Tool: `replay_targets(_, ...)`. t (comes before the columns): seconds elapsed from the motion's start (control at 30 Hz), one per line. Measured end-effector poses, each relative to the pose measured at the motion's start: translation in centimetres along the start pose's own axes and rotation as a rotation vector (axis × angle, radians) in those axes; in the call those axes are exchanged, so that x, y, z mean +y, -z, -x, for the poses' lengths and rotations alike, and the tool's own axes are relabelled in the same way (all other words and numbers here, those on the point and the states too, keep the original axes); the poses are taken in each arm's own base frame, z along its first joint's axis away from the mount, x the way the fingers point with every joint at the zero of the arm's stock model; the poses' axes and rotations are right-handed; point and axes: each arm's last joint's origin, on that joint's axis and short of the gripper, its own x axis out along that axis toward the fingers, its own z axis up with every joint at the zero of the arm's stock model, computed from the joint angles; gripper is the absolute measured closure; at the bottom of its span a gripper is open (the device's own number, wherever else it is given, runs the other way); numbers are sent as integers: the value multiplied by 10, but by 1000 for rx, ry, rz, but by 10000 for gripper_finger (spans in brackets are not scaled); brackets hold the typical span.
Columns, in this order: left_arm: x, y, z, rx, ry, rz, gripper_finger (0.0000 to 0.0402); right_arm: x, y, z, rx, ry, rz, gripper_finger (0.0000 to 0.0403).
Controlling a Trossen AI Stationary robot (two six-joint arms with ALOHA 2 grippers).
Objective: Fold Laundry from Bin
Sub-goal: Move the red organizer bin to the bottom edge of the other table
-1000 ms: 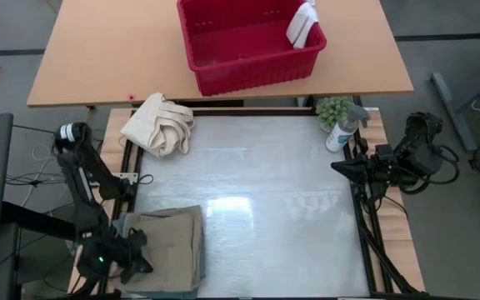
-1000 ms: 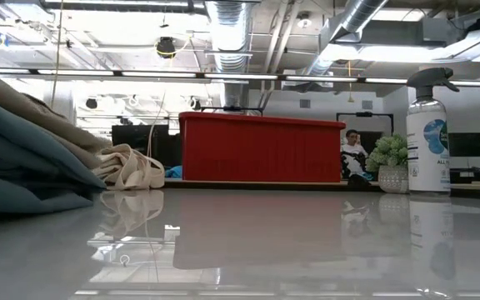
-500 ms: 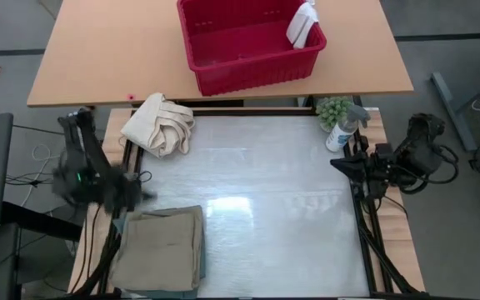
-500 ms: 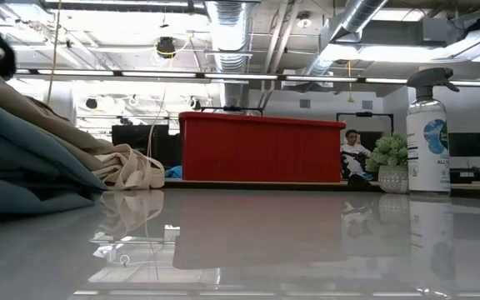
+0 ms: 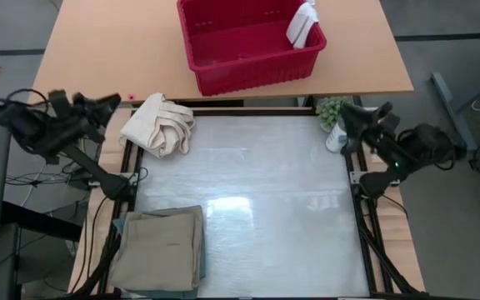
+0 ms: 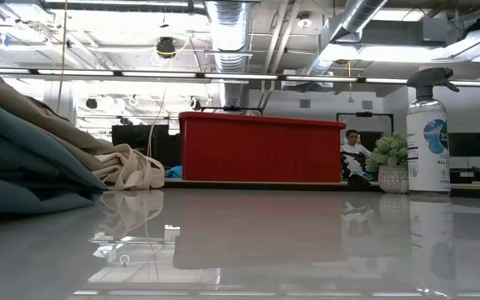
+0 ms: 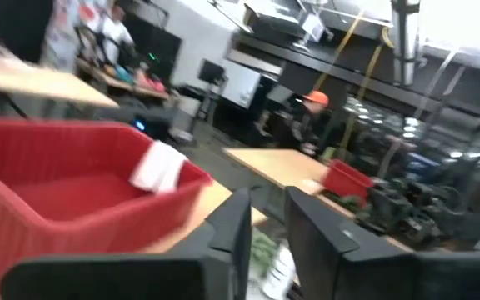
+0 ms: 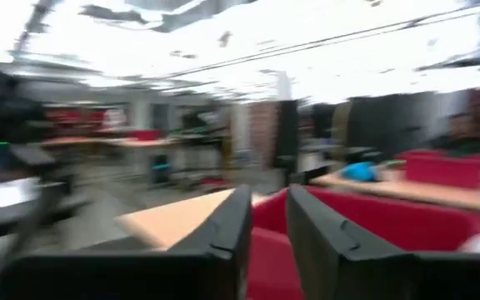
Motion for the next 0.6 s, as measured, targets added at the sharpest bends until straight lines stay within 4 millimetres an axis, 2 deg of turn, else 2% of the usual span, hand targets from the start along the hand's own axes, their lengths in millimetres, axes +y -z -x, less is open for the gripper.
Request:
replay_targets(0.17,-20,-28,-9,-48,-37,-47,296,-14,-21,-28,-31,231,140,242)
replay_targets(0.3,-38,-51,-19,-85,-81,-100,280,-27,-49,-48,-36,420,255,215)
replay_targets(0.43,-64,-68,-36,-121,-168,-259,278,-36,-72,-67,-16,544,336,207)
replay_targets(0.6,-95,-84,-70,-213,-222,-434,278,-41,-88,-95,43,608,446,212)
